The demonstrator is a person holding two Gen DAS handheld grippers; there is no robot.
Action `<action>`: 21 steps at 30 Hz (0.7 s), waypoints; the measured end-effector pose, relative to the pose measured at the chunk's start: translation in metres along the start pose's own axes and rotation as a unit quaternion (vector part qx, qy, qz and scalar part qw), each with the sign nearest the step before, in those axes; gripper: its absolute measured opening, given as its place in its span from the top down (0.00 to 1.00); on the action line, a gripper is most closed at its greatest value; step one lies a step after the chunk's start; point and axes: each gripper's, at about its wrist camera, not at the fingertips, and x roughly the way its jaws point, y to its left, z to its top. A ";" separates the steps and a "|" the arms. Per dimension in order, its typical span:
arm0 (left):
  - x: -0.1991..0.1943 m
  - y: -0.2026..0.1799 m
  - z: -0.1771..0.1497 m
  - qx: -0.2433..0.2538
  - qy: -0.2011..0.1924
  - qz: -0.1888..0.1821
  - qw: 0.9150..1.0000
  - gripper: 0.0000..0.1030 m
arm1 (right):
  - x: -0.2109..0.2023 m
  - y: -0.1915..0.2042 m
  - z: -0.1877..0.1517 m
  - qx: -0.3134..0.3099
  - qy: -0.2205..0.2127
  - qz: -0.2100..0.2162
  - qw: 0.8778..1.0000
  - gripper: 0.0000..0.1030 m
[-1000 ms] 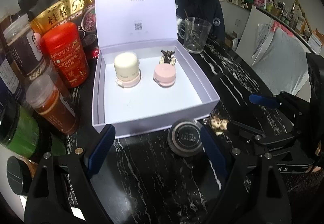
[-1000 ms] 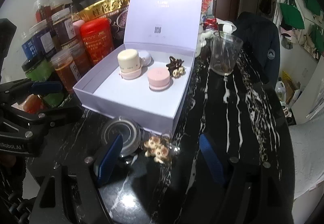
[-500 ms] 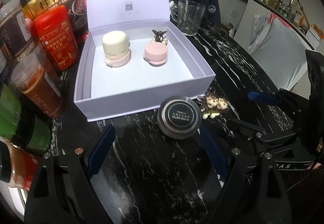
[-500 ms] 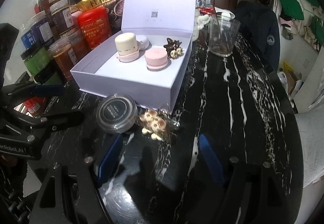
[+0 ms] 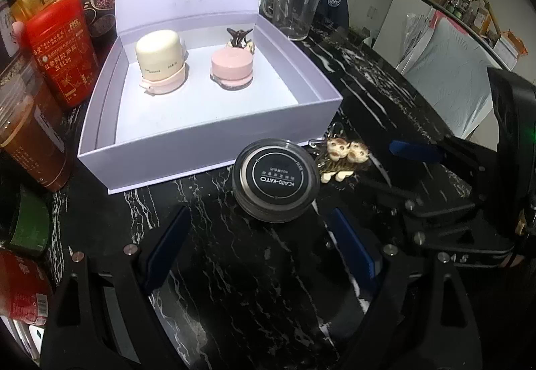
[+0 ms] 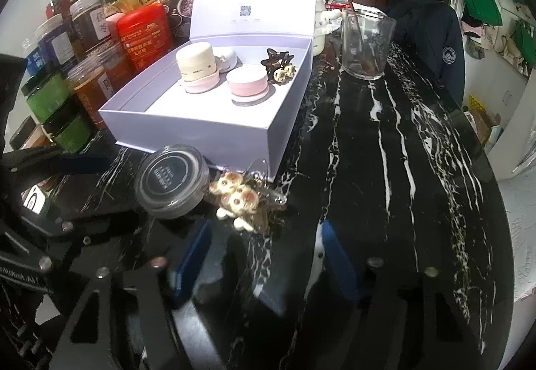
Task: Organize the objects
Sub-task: 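Grasp black round jar with left tool while right tool grasps cream-flower hair clip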
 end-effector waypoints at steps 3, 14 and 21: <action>0.005 0.003 0.001 -0.004 0.006 0.001 1.000 0.17 | 0.007 -0.001 0.004 0.000 0.003 0.010 1.000 0.40; 0.021 0.004 0.008 -0.004 0.022 -0.008 1.000 0.17 | 0.026 -0.005 0.010 -0.012 0.018 0.031 0.999 0.62; 0.031 -0.001 0.009 -0.005 0.025 -0.021 0.999 0.17 | 0.020 -0.017 0.005 -0.005 0.018 0.020 1.000 0.63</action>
